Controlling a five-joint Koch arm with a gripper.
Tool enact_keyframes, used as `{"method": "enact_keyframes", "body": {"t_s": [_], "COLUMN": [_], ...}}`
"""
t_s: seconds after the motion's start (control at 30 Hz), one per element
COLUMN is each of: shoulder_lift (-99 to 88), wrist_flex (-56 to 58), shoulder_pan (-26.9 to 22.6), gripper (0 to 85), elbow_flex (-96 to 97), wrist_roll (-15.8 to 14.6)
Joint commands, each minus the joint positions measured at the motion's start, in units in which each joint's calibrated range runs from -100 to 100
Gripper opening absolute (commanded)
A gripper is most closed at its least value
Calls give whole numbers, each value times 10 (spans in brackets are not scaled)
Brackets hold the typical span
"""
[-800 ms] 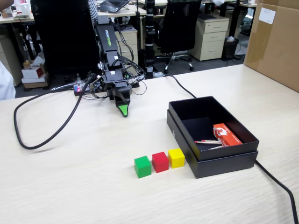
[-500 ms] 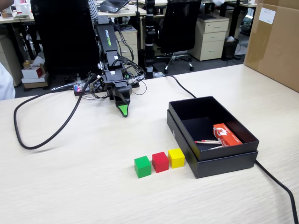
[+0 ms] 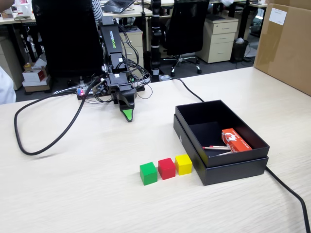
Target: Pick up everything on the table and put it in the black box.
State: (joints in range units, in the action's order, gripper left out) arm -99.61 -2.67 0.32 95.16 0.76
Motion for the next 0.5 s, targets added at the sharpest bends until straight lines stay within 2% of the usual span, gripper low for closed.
{"method": "enact_keyframes", "body": {"t_s": [0.0,0.3,0.47], "shoulder_lift": [6,16,52], "wrist_flex": [40,100,206], "shoulder_pan": [3,5,5], "gripper": [501,497,497], "elbow_flex": [-16,-80,-175], "wrist_roll": [3,2,2]}}
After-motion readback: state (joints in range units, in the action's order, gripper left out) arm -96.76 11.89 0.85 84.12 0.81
